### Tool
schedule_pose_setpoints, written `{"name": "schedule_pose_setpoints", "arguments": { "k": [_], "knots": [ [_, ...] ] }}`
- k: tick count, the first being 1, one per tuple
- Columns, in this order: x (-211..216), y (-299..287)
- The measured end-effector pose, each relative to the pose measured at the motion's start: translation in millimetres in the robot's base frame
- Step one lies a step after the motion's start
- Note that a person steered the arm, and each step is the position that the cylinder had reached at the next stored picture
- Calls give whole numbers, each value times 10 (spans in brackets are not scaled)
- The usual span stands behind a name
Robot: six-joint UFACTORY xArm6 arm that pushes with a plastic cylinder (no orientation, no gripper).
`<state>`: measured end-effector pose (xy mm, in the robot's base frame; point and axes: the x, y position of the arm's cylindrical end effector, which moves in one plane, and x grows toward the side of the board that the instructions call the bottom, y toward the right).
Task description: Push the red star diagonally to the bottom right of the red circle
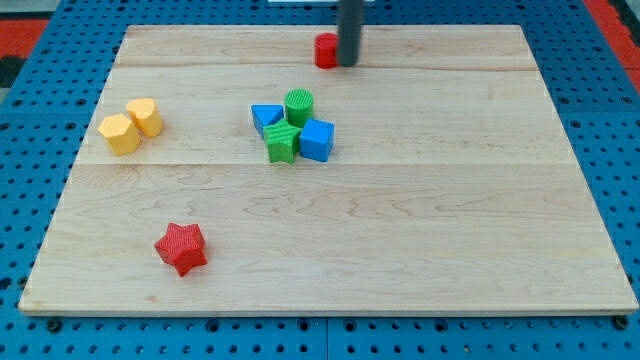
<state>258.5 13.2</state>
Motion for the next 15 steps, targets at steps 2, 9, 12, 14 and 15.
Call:
{"name": "schedule_pose_setpoints", "arguments": {
  "k": [2, 9, 12, 14, 15],
  "knots": [
    [1735, 912],
    [3142, -1246],
    [3202, 215],
    [2451, 755],
    [2412, 605]
  ]
}}
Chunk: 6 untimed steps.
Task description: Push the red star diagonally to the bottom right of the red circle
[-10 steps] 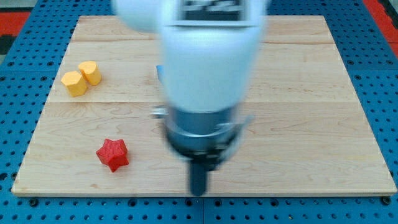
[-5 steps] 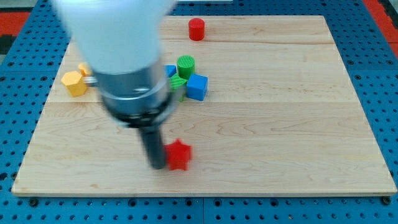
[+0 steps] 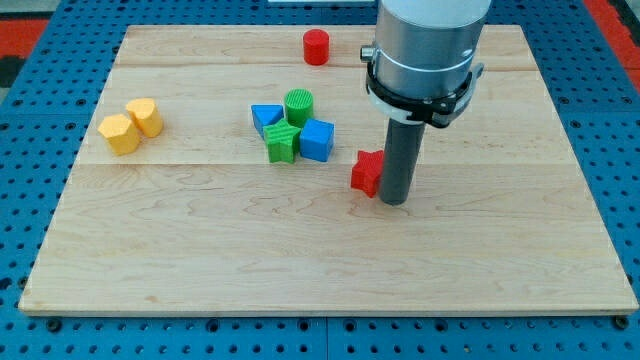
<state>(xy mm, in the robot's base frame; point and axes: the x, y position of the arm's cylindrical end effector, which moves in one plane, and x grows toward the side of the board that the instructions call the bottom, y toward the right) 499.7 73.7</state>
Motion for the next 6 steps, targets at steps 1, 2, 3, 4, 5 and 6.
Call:
{"name": "schedule_pose_setpoints", "arguments": {
  "k": [1, 2, 3, 4, 5, 6],
  "knots": [
    [-110, -423],
    [-359, -109],
    [-856, -249],
    [-1213, -455],
    [-1389, -97],
    [-1154, 502]
  ]
}}
